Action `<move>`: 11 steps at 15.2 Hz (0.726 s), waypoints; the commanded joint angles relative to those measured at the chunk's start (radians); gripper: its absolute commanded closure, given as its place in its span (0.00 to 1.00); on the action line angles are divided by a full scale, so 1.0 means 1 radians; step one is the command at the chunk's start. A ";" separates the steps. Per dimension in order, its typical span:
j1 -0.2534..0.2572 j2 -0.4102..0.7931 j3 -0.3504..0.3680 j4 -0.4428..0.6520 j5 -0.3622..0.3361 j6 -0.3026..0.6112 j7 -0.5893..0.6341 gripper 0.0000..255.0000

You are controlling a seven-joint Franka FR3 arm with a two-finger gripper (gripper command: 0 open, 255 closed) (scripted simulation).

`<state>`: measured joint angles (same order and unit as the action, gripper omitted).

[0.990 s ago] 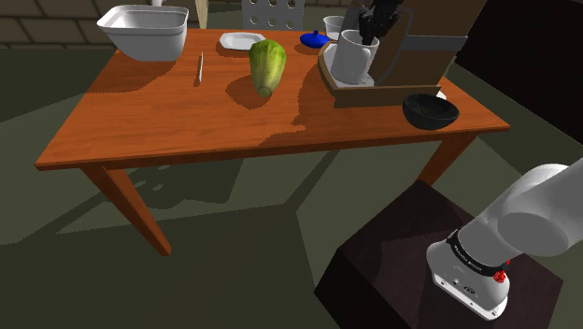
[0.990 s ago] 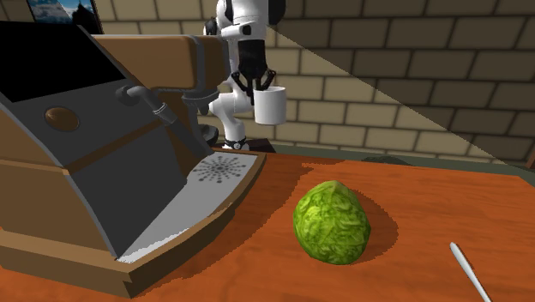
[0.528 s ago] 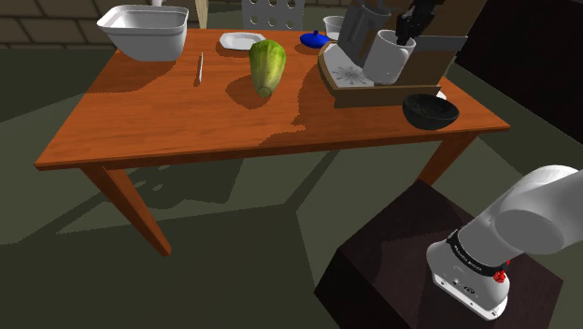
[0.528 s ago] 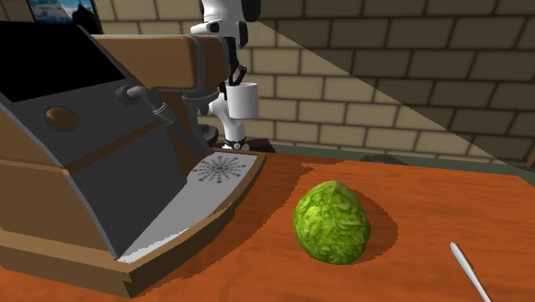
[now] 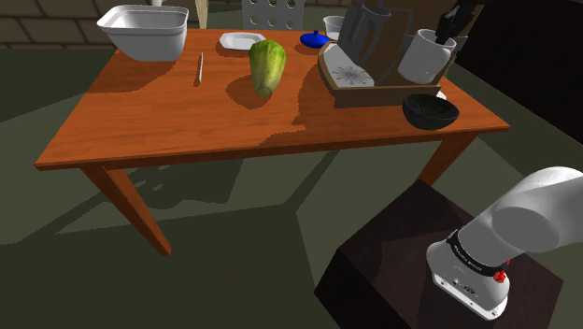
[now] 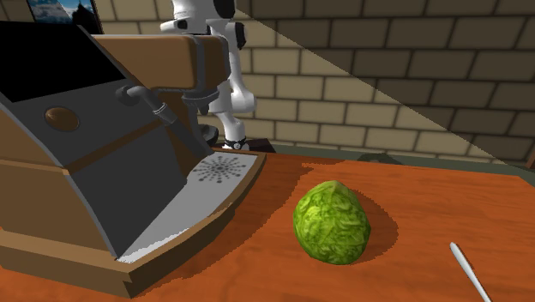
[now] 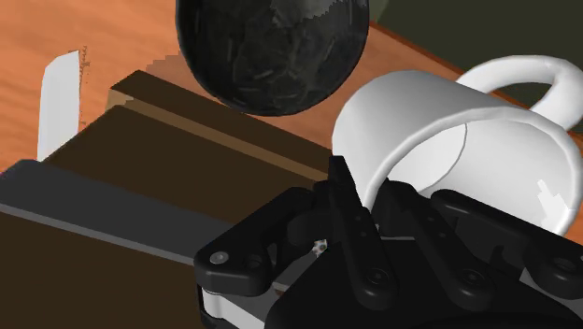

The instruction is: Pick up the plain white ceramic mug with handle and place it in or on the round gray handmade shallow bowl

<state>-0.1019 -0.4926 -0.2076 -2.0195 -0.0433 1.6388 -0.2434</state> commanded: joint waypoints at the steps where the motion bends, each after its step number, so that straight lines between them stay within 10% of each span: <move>1: -0.016 -0.014 -0.038 -0.003 -0.015 -0.009 -0.051 1.00; 11: -0.062 -0.066 -0.139 -0.065 -0.066 0.005 -0.178 1.00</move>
<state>-0.1621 -0.5539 -0.3440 -2.0668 -0.1068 1.6311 -0.4189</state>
